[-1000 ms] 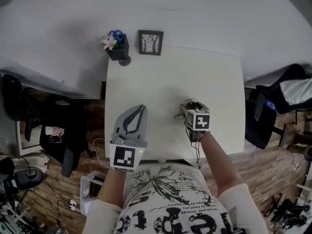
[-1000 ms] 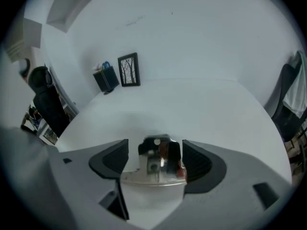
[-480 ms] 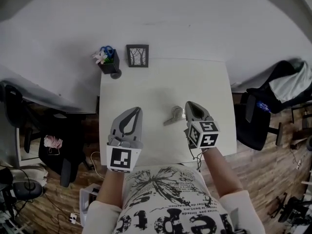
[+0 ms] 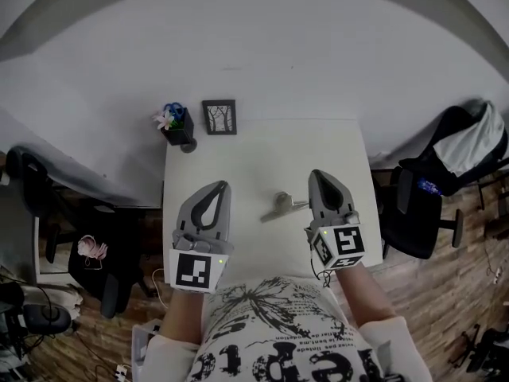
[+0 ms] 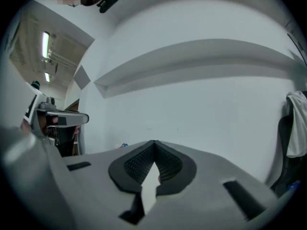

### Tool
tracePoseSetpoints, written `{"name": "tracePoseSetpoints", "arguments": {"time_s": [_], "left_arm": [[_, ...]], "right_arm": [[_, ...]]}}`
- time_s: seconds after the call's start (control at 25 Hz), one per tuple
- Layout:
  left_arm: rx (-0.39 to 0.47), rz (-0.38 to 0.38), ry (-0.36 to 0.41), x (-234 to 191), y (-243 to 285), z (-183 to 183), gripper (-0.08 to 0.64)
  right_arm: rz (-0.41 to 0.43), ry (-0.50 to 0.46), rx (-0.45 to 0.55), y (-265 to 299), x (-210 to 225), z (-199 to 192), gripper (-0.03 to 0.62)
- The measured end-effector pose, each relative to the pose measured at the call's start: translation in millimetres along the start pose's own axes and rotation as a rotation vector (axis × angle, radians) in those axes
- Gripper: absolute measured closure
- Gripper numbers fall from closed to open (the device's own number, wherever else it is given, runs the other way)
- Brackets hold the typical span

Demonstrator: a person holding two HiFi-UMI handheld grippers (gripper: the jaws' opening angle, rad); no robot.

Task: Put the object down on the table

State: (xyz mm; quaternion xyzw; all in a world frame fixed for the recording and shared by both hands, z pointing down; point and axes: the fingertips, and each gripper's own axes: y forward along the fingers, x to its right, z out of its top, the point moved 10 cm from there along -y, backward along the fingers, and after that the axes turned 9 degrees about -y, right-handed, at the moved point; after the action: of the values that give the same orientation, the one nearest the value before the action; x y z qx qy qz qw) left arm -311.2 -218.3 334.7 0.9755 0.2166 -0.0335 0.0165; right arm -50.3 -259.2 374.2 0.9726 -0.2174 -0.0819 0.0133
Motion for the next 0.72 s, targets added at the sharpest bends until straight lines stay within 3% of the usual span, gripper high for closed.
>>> {"name": "tracePoseSetpoints", "arguments": {"time_s": [0.28, 0.72], "left_arm": [[0.009, 0.04, 0.022, 3, -2, 8, 0.548], [0.026, 0.073, 0.019, 6, -1, 8, 0.548]], "right_arm": [[0.023, -0.031, 0.093, -12, 9, 20, 0.601], [0.066, 0.017, 0.099, -15, 5, 17, 0.601]]}}
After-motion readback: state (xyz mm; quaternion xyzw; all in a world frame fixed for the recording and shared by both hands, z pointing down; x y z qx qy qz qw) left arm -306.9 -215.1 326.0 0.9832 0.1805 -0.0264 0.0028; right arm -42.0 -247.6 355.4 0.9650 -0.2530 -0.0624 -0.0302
